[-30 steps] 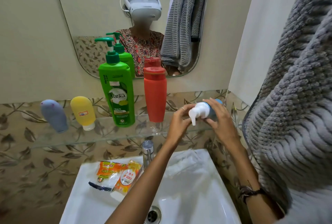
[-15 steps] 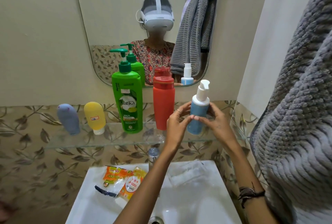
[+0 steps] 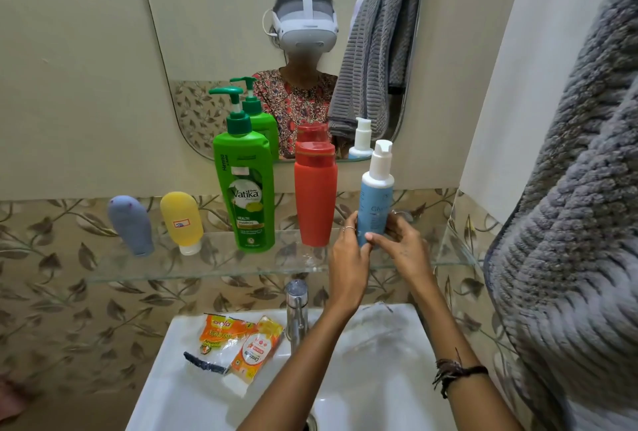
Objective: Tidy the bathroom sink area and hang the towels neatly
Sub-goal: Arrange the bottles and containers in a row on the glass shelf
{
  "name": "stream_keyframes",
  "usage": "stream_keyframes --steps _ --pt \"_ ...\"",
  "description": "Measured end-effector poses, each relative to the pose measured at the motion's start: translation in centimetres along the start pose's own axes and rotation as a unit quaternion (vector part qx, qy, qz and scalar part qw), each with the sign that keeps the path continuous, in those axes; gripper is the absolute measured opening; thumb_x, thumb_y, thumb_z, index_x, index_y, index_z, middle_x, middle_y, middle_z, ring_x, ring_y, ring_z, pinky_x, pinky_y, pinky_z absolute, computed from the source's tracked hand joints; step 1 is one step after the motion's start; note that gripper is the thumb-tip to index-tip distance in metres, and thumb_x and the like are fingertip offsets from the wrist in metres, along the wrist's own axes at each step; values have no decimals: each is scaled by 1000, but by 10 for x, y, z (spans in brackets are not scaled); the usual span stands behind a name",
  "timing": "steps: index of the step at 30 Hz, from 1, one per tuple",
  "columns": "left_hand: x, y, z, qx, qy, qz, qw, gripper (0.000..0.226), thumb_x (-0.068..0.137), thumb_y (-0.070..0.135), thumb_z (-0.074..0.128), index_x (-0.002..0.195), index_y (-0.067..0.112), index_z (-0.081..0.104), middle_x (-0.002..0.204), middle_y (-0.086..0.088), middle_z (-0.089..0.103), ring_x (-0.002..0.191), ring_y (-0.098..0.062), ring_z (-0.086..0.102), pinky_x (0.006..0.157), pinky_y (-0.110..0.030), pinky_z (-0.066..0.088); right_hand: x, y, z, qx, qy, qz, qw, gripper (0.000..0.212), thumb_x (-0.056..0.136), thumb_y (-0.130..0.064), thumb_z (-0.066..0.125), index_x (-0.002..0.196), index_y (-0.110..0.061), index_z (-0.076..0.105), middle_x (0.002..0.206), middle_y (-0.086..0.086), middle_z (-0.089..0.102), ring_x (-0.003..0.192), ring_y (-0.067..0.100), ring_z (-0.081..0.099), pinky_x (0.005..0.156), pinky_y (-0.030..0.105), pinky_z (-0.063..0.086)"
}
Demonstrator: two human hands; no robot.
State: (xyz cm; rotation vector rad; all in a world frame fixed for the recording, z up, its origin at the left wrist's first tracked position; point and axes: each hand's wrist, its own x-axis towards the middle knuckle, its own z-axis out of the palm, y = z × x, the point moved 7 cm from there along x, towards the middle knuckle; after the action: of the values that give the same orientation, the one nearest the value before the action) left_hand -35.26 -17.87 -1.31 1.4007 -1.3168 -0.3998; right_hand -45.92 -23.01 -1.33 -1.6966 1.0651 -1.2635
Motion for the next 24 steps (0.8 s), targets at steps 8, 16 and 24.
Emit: stream_keyframes --steps 8,16,24 --pt "-13 -1 -4 7 6 -22 1000 58 89 18 57 141 13 31 143 -5 44 130 -12 42 105 -23 37 -17 -1 -1 -57 80 18 995 67 77 -20 72 136 -15 41 135 3 53 116 10 51 92 20 40" --pt "-54 26 -34 -112 -11 14 993 27 93 12 50 119 19 54 117 -1 63 106 -10 61 90 -29 54 -82 -56 11 -66 206 -89 972 50 84 -7 63 129 -18 45 128 0 52 109 9 53 86 23 52" --pt "-93 68 -91 -159 -72 83 981 23 93 15 50 109 30 54 98 19 62 92 8 61 78 -9 50 -146 -135 23 -120 262 -149 946 36 87 -6 57 120 -18 53 119 0 58 105 9 58 89 29 52"
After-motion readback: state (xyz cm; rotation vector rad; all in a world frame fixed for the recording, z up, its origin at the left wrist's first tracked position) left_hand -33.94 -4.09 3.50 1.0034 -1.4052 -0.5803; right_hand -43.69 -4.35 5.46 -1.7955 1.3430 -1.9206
